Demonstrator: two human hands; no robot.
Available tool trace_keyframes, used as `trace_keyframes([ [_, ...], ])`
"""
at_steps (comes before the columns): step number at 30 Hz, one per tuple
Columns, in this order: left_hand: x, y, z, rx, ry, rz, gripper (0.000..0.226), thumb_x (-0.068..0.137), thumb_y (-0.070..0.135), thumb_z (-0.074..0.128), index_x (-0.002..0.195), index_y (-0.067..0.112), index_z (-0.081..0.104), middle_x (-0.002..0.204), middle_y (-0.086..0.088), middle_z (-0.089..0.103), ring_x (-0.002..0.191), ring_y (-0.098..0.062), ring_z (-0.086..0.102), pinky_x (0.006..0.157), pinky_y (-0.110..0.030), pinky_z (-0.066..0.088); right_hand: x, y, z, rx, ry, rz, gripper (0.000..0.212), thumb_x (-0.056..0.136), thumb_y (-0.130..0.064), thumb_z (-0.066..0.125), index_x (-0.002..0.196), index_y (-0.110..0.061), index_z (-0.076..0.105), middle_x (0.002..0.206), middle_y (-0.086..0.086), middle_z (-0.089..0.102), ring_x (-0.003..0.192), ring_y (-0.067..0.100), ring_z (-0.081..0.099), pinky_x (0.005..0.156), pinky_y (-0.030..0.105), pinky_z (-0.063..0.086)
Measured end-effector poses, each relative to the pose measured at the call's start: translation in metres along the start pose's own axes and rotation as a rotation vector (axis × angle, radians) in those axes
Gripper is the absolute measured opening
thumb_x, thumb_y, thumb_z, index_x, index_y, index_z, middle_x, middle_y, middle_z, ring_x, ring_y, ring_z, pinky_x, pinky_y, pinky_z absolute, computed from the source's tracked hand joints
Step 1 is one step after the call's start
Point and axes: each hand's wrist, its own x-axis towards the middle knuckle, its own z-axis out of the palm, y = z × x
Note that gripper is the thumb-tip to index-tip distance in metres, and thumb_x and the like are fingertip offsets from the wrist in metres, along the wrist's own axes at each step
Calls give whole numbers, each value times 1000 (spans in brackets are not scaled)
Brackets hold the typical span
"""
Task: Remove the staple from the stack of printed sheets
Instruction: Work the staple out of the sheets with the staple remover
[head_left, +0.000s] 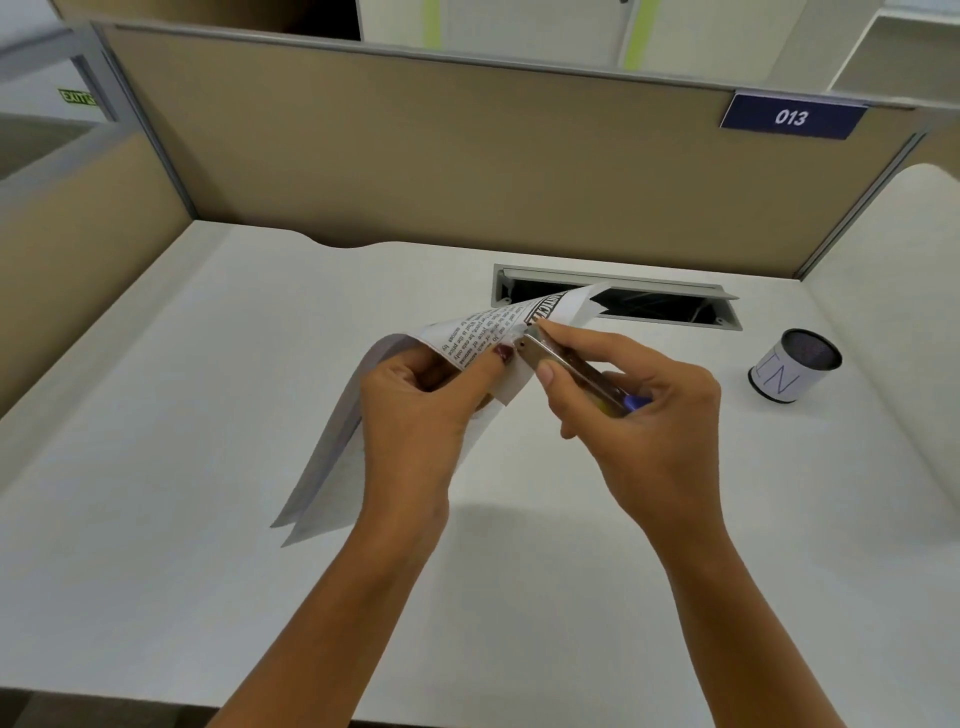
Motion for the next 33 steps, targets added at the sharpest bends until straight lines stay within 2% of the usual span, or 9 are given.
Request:
trace_keyframes([
  [4,1,2,-2,1,-10,-25,11,77,30,73,83,36,66,76,30,70,78,9,66,54,-3,45,-2,-1,-4,-64,15,-53,31,84,-19,73,115,-16,70,103,-3,75,81,9,72,71,30,62],
  [9,-1,6,-2,10,-44,-1,11,78,28,73,82,37,68,80,26,72,82,4,68,59,-6,48,-2,-3,-6,-171,27,-168,35,84,-26,70,116,-13,68,105,-6,71,93,3,66,80,7,52],
  [14,-5,7,-1,58,12,16,16,76,30,75,91,34,70,89,19,73,85,4,67,58,-4,46,-2,-6,-8,-200,16,-194,35,83,-24,71,116,-13,68,103,-9,69,95,3,65,80,6,51],
  [17,-6,8,-1,107,14,44,20,76,30,75,95,32,69,92,16,73,87,3,66,59,-5,48,-2,-8,-9,-192,8,-199,34,82,-22,71,116,-18,66,101,-18,65,91,-6,63,78,2,48],
  [19,-6,9,-2,125,7,56,22,77,30,74,99,27,70,93,13,74,87,0,68,62,-7,50,-3,-9,-10,-206,3,-213,34,83,-21,72,115,-19,64,100,-16,65,90,-4,63,77,2,48],
  [22,-9,9,-2,137,-6,64,28,78,29,74,105,21,71,96,8,74,88,-6,69,65,-11,53,-6,-10,-9,-252,24,-259,29,84,-17,73,112,-10,71,98,-3,73,82,6,67,76,9,52],
  [27,-11,9,-2,121,11,48,29,78,30,73,106,23,71,96,10,74,87,-2,68,62,-7,50,-10,-9,-4,-367,51,-368,32,84,-17,73,113,-3,70,97,7,74,84,7,65,80,10,52],
  [33,-11,10,-5,128,22,44,22,77,29,74,99,28,71,91,13,74,84,-3,69,62,-8,50,-12,-6,0,-415,60,-458,31,88,-18,68,113,0,69,99,10,74,84,16,70,79,18,56],
])
